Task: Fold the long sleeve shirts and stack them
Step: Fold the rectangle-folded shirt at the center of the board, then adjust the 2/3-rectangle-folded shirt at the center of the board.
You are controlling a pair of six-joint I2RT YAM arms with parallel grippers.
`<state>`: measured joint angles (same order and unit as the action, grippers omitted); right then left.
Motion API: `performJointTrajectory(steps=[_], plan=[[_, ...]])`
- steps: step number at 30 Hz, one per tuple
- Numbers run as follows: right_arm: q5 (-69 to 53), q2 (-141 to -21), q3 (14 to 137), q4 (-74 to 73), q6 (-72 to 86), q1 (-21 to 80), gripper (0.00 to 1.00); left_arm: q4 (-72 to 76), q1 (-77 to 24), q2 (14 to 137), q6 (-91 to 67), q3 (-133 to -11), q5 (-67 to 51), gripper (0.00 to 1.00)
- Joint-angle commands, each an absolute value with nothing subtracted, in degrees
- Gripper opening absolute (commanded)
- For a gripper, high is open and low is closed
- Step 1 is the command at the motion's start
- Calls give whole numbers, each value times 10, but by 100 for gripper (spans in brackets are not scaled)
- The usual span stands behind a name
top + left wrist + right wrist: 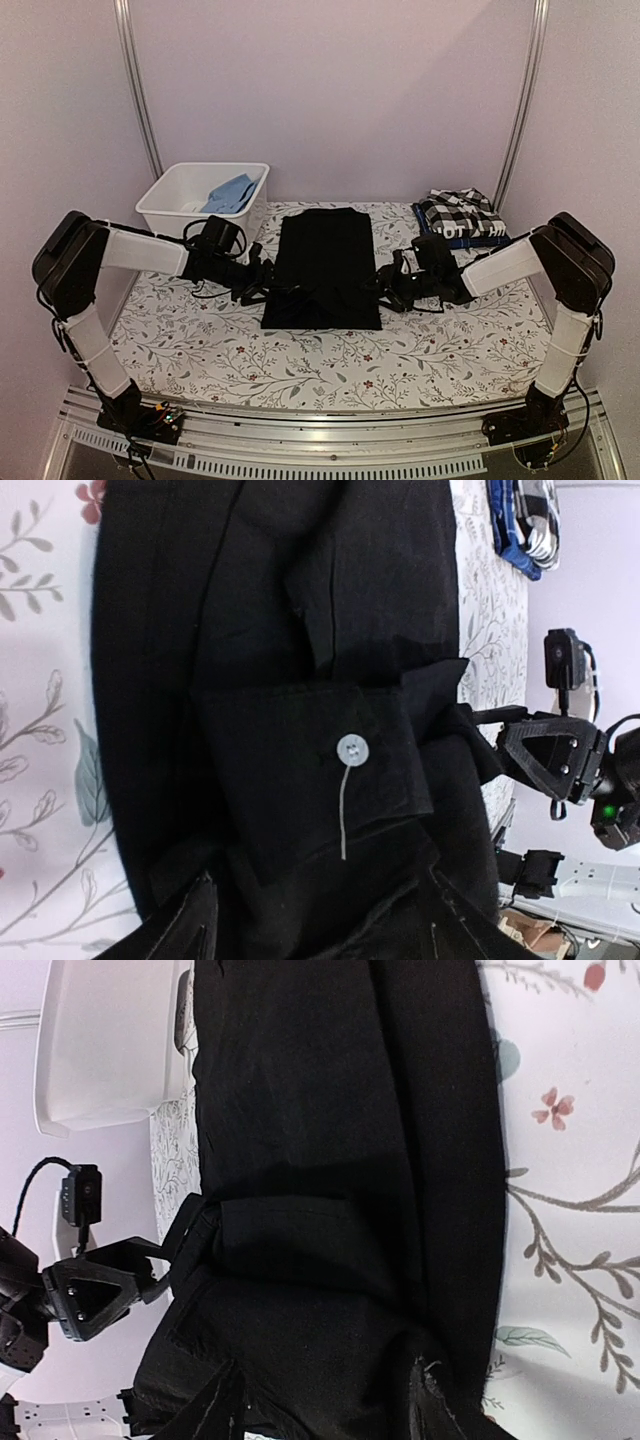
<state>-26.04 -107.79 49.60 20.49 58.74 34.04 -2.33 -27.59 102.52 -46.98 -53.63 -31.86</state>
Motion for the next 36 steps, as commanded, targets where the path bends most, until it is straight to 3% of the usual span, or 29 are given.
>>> performJointTrajectory(steps=[1,8,13,29,36], plan=[[-224,-1005,500,145,529,339,57,-74,-269,961,-426,-539,-279,71],[-160,-956,498,52,424,391,59,-103,-283,878,-417,-475,-246,68],[-115,-968,502,4,375,428,49,-113,-320,851,-421,-437,-220,58],[-81,-1020,534,-31,361,457,41,-57,-363,935,-448,-455,-210,41],[-75,-1024,543,-32,360,458,29,-59,-368,957,-443,-484,-214,27]])
